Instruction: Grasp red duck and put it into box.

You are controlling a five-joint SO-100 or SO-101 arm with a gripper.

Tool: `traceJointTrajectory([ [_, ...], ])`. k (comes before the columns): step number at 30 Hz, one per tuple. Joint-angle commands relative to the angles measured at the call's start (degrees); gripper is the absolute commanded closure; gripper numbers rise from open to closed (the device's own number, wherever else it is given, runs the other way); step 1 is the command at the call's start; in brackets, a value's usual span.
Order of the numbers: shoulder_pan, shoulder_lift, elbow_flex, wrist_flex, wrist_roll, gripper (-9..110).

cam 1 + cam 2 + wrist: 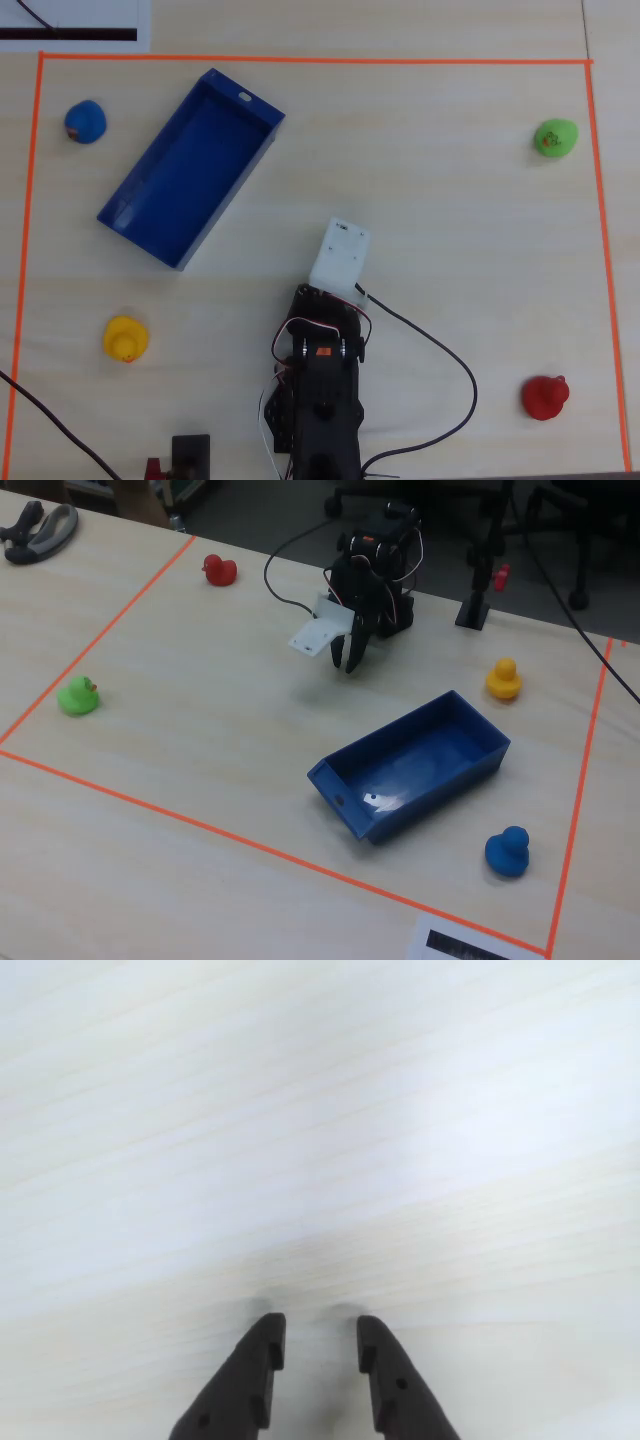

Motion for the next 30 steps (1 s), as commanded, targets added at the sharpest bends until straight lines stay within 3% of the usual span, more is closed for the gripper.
traceJointTrajectory([
  [1, 0.09, -0.62, -0.26, 1.14, 0.26, 94],
  [4, 0.09, -0.62, -0.26, 1.14, 0.26, 91],
  [9, 0.18, -0.62, -0.26, 1.14, 0.35, 99],
  [17, 0.70, -0.62, -0.35, 0.70, -1.41, 99],
  [23, 8.00, -3.34, -5.10, -4.66, -3.96, 89],
  [30, 19.78, -23.29, -30.85, -5.45, -6.42, 74],
])
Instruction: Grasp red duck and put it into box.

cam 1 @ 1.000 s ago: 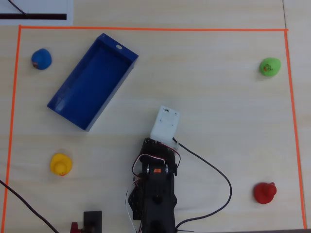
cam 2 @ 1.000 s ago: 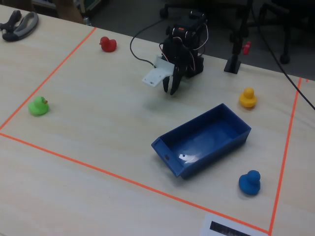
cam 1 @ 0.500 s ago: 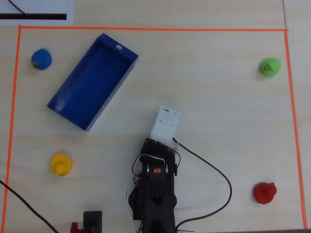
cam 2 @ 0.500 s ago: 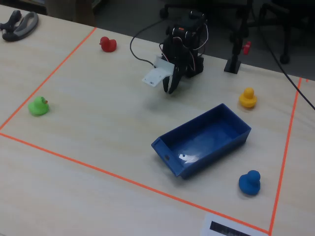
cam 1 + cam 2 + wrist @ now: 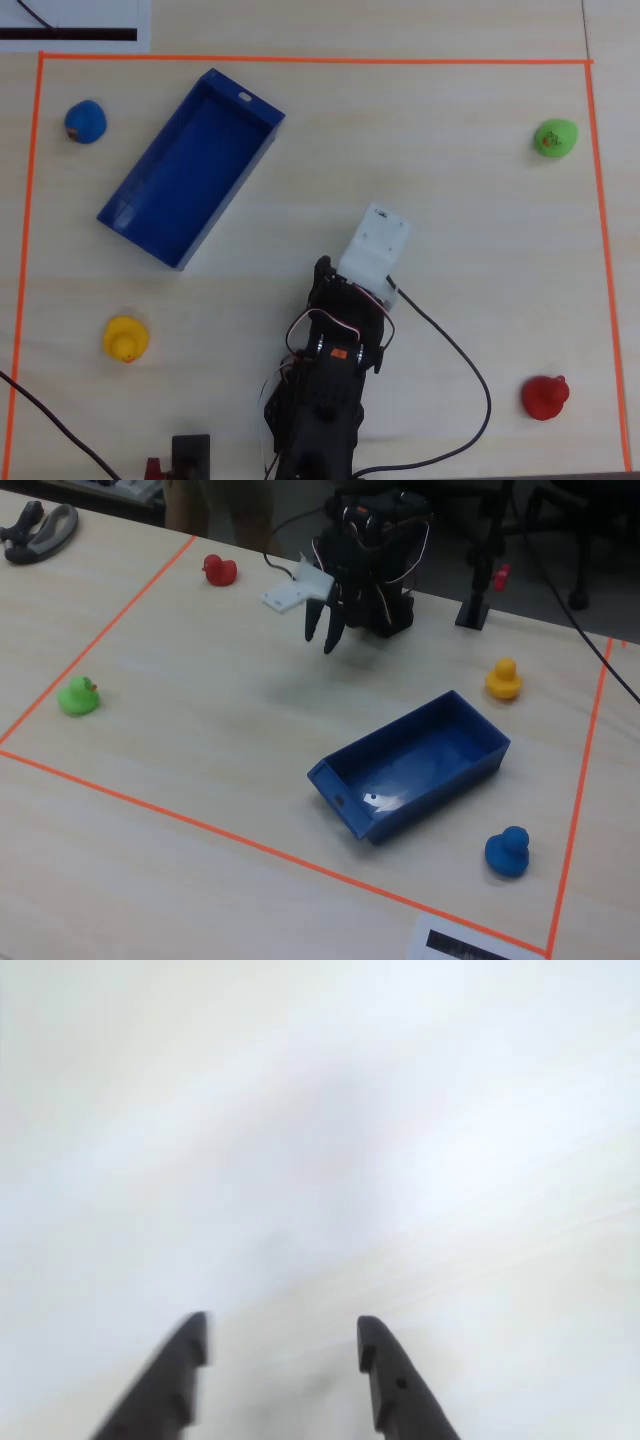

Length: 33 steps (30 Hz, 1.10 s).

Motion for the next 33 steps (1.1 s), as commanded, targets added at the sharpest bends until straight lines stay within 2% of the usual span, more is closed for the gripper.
traceJointTrajectory([
  [1, 6.59, -12.74, -13.18, -2.81, -1.05, 73],
  [10, 25.40, -25.05, -30.32, -12.74, -2.20, 65],
  [18, 39.81, -31.64, -31.55, -26.72, -6.06, 63],
  [30, 53.35, -45.18, -32.78, -46.49, -11.69, 63],
  [33, 55.28, -49.66, -37.00, -46.41, -11.87, 63],
])
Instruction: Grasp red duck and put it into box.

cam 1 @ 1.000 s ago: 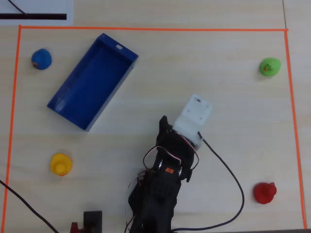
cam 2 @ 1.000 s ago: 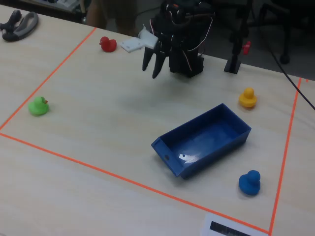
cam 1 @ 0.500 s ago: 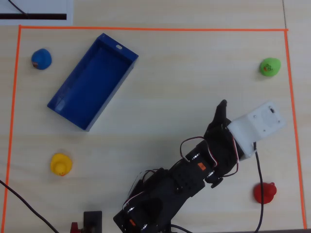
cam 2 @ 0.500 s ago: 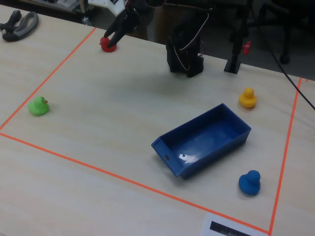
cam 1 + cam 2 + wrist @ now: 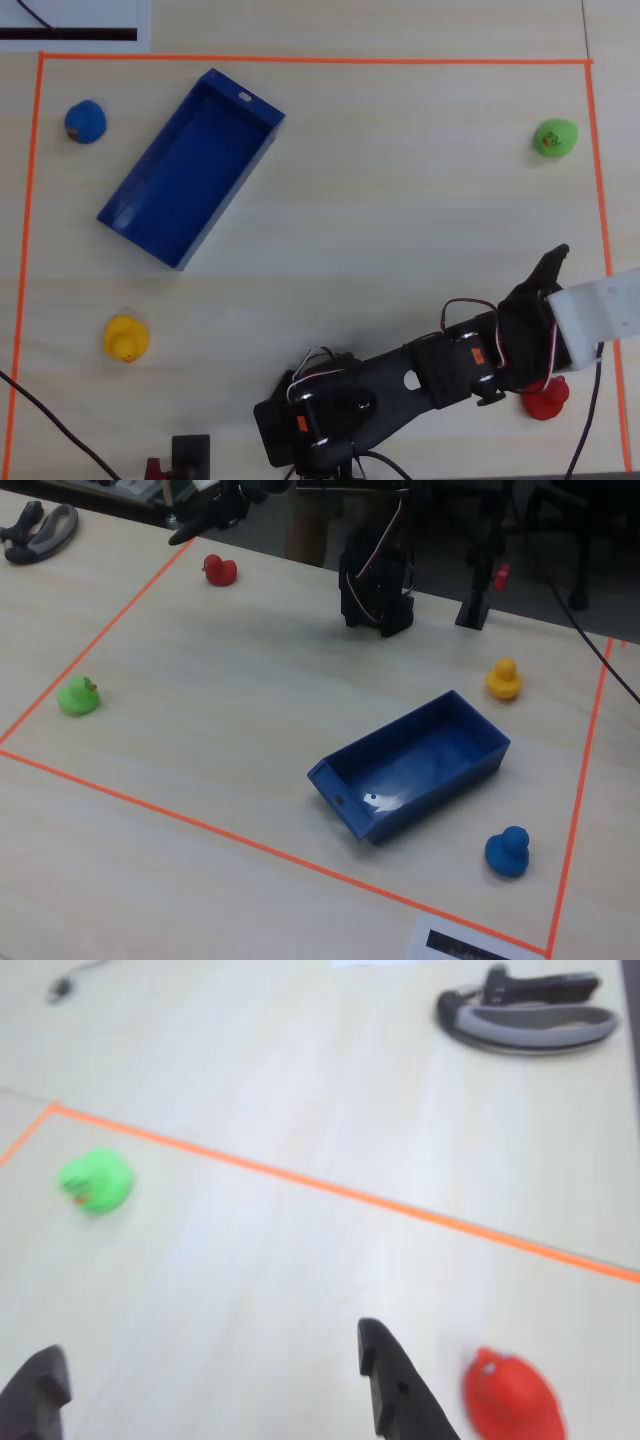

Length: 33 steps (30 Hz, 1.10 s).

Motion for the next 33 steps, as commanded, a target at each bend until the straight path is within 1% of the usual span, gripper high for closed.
traceJointTrajectory([
  [1, 2.02, -4.04, -6.68, -1.58, -0.44, 63],
  [11, 8.53, -11.60, -10.28, -0.97, -6.15, 63],
  [16, 11.07, -17.49, -15.64, 4.04, -9.14, 64],
  [21, 13.89, -21.71, -17.67, 4.04, -12.04, 64],
  [26, 16.61, -23.82, -15.12, -4.22, -13.27, 64],
  [33, 19.60, -28.56, -14.94, -7.21, -16.44, 63],
])
